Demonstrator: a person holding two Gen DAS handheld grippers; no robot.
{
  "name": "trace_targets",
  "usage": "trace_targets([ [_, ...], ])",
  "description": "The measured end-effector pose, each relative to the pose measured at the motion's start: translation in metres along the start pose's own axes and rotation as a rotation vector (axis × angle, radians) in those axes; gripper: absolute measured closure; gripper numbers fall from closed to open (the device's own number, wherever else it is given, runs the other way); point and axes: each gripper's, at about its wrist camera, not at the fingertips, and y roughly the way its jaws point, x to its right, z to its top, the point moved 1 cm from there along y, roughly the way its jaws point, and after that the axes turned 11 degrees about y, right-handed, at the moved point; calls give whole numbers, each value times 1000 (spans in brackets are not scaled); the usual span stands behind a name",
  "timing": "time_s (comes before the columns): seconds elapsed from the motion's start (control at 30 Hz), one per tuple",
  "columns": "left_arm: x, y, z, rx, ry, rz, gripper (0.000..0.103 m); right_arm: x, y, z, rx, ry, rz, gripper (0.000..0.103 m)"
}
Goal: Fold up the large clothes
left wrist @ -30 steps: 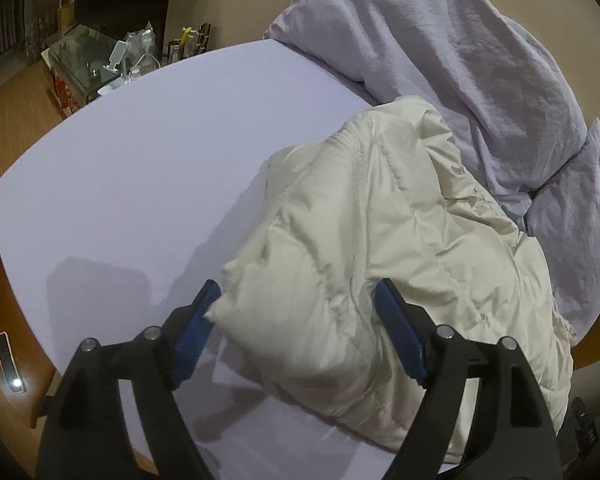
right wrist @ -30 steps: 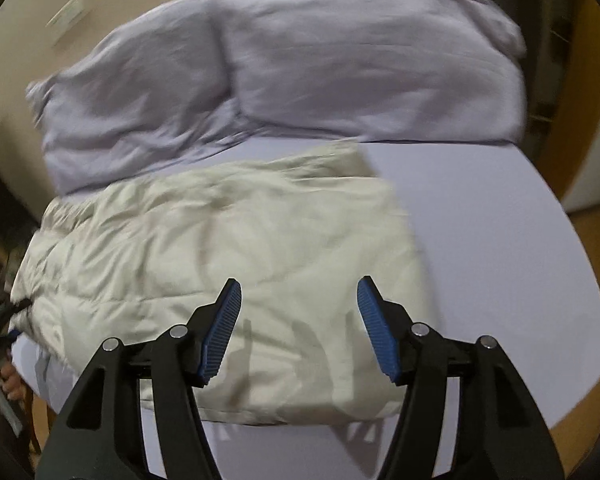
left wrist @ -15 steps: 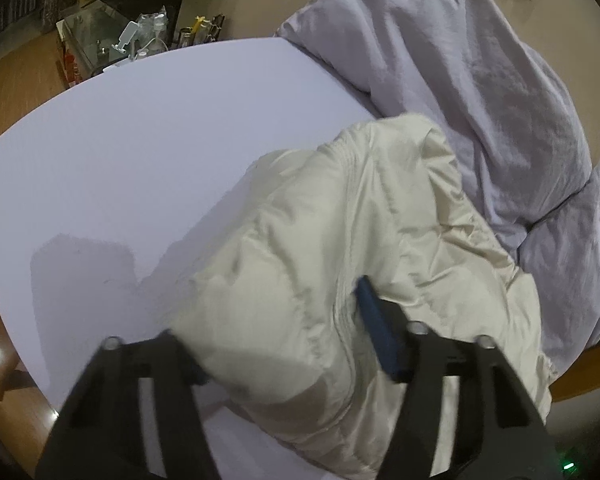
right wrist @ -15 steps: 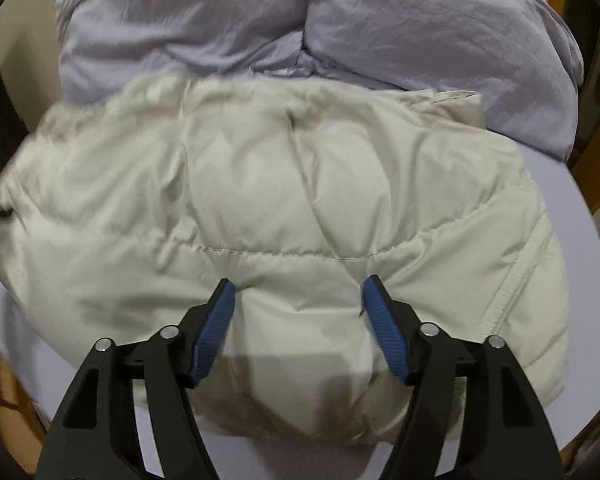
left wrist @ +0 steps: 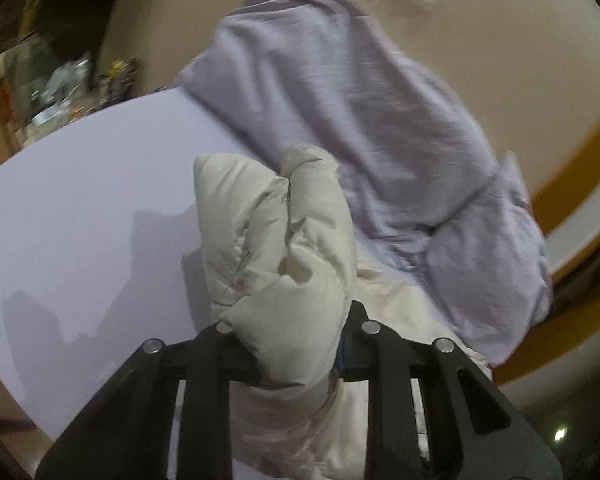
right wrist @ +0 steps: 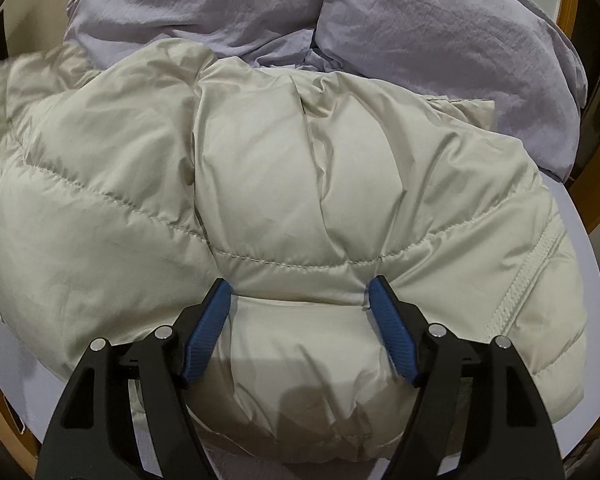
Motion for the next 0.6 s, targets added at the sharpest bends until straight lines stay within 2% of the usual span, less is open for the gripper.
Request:
trace_targets([
  [0.27,86,-20,4,33,154,-181,78,1,-1,5,-19,13,17,29],
  [0.47,166,-19,-17,6,316,-284,79,16,-17,8,-31,56,85,30],
  [0.6,223,-7,-39,-30,435,-338,79,39,-43,11,20,115,92,30],
])
